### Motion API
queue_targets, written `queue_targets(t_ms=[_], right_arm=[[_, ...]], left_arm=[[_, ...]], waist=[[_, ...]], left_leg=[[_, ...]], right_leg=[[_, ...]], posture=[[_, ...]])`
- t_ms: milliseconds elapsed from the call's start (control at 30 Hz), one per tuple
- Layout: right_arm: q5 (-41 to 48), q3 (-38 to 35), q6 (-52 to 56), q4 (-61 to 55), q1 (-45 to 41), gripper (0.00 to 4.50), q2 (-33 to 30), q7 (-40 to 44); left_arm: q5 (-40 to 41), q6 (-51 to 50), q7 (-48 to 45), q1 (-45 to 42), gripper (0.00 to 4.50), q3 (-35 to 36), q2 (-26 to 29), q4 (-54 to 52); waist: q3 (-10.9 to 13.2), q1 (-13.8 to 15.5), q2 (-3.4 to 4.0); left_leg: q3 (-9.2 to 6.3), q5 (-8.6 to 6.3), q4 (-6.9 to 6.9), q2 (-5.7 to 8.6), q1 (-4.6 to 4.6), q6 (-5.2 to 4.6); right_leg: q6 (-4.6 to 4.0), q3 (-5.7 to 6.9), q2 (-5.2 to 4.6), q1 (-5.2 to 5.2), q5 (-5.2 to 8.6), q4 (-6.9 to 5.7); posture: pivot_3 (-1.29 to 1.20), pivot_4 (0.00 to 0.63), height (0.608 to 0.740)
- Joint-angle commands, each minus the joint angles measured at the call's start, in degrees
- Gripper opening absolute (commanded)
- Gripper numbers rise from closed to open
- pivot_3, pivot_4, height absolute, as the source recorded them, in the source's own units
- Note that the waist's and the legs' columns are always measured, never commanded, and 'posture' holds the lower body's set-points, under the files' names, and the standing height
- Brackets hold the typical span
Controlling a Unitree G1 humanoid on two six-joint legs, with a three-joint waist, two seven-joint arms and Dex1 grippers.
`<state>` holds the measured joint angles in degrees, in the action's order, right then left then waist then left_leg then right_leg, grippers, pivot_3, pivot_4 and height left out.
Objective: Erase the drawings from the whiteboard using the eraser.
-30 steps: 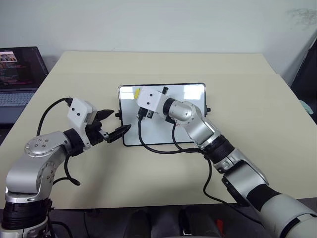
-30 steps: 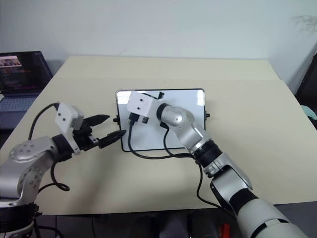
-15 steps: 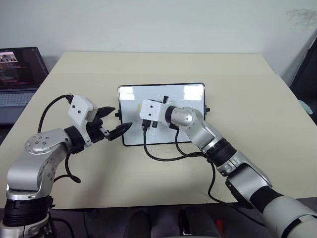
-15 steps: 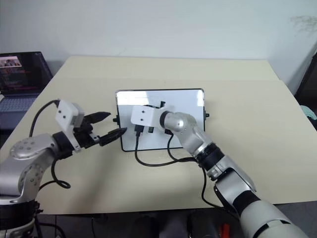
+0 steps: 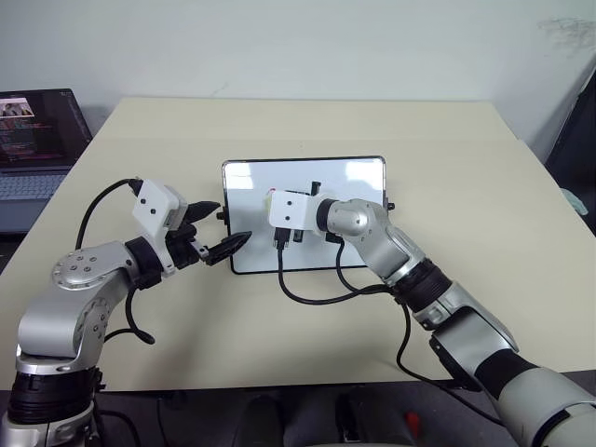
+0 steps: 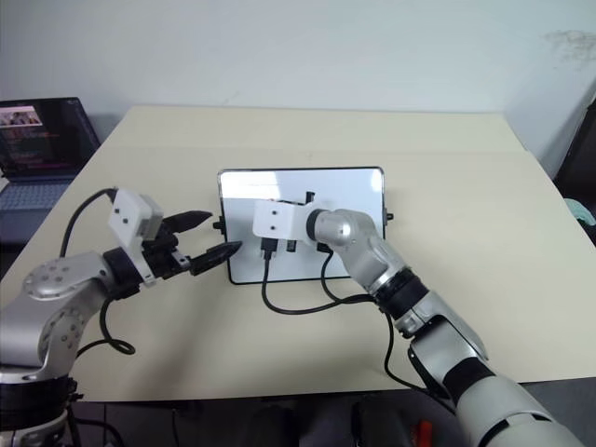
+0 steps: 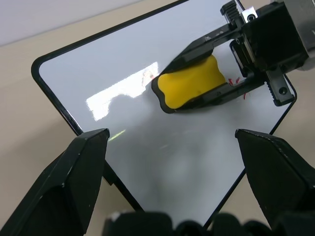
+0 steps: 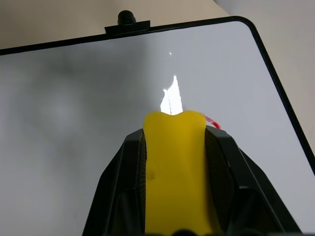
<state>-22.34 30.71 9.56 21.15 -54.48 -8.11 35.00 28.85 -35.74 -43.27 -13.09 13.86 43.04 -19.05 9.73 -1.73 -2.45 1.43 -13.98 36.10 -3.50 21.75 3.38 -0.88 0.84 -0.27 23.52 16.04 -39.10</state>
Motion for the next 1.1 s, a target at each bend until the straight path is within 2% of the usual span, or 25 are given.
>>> queue_targets(t_ms=[33, 167, 567, 867, 1000, 1100], right_arm=[[-1.6, -3.3, -1.2, 3.4, -3.0, 1.33, 0.6, -7.0], [-1.1, -4.4, -2.6, 5.2, -4.7, 1.32, 1.6, -10.2], [-2.2, -0.3, 1.0, 2.4, 0.2, 1.32, 0.0, 1.4], [-3.0, -3.0, -1.4, 5.6, -3.8, 1.32, 0.5, -7.4], [-2.7, -2.4, -0.9, 5.7, -3.2, 1.32, 0.2, -5.9], [-2.5, -0.9, 0.4, 4.4, -1.4, 1.32, -0.1, -1.9]], left_arm=[[0.0, 1.4, 0.0, -0.6, 4.5, 0.6, 0.2, -0.5], [0.1, 1.4, 0.0, -0.6, 4.5, 0.6, 0.3, -0.6], [0.2, 1.4, 0.1, -0.5, 4.5, 0.7, 0.3, -0.8], [0.2, 1.3, 0.1, -0.6, 4.5, 0.6, 0.2, -0.9], [0.3, 1.2, 0.3, -0.4, 4.5, 0.7, 0.2, -1.1], [0.4, 1.2, 0.3, -0.4, 4.5, 0.7, 0.1, -1.2]], waist=[[0.0, 0.0, 0.0], [0.0, 0.1, 0.0], [0.0, 0.0, 0.0], [0.0, 0.0, 0.0], [0.0, 0.1, 0.0], [0.0, 0.1, -0.01]], left_leg=[[0.03, 0.0, 0.01, -0.03, 0.0, 0.0], [0.06, 0.01, 0.01, -0.05, 0.02, 0.01], [0.07, -0.01, -0.01, -0.07, -0.02, 0.02], [0.08, 0.0, 0.0, -0.08, -0.02, 0.02], [0.1, 0.0, 0.0, -0.08, 0.01, 0.02], [0.09, 0.0, 0.0, -0.08, 0.0, 0.02]], right_leg=[[-0.02, 0.0, 0.02, 0.0, -0.01, 0.0], [-0.07, 0.0, 0.05, 0.01, -0.04, 0.03], [-0.07, -0.03, 0.06, 0.01, -0.04, 0.02], [-0.13, -0.03, 0.1, 0.01, -0.09, 0.01], [-0.13, -0.03, 0.1, 0.01, -0.09, 0.05], [-0.13, -0.03, 0.1, 0.01, -0.09, 0.05]], posture=[[0.0, 0.15, 0.74], [0.0, 0.15, 0.74], [0.0, 0.15, 0.74], [0.0, 0.15, 0.74], [0.0, 0.15, 0.74], [0.0, 0.15, 0.74]])
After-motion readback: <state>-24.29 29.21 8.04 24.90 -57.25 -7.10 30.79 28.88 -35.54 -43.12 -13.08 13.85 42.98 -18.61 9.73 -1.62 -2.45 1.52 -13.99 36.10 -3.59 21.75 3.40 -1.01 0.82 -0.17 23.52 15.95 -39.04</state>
